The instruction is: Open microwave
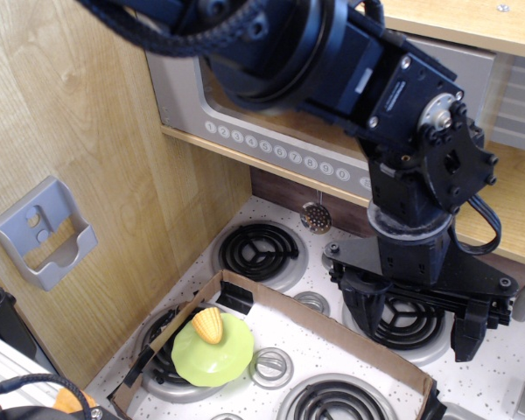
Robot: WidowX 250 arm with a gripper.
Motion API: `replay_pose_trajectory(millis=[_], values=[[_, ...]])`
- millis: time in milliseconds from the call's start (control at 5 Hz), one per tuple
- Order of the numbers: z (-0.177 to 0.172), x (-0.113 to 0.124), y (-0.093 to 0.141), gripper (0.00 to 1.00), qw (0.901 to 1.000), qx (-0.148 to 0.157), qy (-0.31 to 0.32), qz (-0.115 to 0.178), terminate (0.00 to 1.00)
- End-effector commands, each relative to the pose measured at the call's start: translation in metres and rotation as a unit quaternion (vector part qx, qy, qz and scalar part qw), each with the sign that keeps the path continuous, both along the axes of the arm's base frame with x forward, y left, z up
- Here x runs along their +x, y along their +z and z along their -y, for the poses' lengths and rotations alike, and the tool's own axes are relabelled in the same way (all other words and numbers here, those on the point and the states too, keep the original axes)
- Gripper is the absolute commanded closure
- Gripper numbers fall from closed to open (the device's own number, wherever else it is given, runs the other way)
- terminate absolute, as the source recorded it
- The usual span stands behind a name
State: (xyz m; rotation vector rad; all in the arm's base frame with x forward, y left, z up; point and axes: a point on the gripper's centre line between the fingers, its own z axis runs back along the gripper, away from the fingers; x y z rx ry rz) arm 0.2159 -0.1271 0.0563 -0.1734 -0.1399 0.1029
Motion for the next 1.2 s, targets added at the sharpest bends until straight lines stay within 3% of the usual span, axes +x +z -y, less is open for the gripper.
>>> replay_pose_trajectory(millis=[0,400,600,1000], values=[[0.0,0.0,0.0,0.0,1.0,0.0,0.0,0.0,0.0],[-0.008,0.026,0.008,0.0,0.9985,0.046,0.014,0.024,0.0],[-0.029,0.039,0.012,0.0,0.9982,0.054,0.005,0.027,0.0],[-0.054,0.07,0.021,0.0,0.9986,0.038,-0.028,0.025,0.0]])
